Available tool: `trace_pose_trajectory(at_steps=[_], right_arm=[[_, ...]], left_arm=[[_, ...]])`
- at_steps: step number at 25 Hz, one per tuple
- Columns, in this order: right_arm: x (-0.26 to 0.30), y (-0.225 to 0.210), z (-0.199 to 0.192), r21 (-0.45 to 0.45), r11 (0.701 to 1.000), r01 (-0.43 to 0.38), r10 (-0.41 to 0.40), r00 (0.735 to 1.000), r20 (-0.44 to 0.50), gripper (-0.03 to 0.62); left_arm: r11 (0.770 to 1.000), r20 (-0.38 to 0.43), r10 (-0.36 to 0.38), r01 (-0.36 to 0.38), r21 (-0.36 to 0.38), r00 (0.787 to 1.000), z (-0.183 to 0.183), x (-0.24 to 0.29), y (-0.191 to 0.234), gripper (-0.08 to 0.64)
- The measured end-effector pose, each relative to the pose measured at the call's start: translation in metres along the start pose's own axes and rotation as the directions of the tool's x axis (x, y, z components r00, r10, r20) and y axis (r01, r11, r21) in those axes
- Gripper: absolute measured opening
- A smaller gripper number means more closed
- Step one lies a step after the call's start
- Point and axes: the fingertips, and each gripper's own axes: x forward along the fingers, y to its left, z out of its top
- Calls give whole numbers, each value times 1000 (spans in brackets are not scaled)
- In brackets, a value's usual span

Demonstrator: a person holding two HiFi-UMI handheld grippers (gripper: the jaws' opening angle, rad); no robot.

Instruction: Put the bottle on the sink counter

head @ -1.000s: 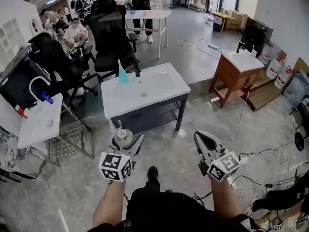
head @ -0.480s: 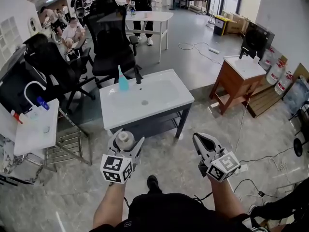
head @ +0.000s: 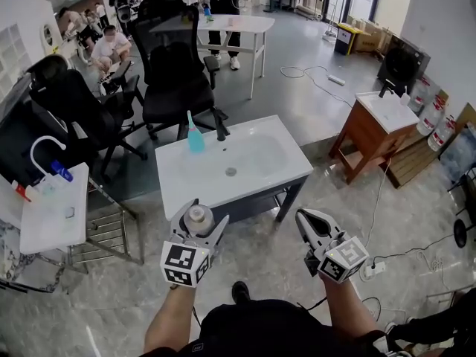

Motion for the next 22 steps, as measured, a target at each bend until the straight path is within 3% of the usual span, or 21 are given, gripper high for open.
trace_pose_trajectory(at_steps=[13, 22], right_arm=[[58, -10, -2, 4, 1000, 21, -21, 998, -53, 14], [91, -62, -4, 29, 1000, -1, 2, 999, -40, 14]], left_arm=[[998, 22, -35, 36, -50, 999, 0, 29, 48, 337], [998, -12, -39, 39, -46, 999, 0, 90, 56, 337]])
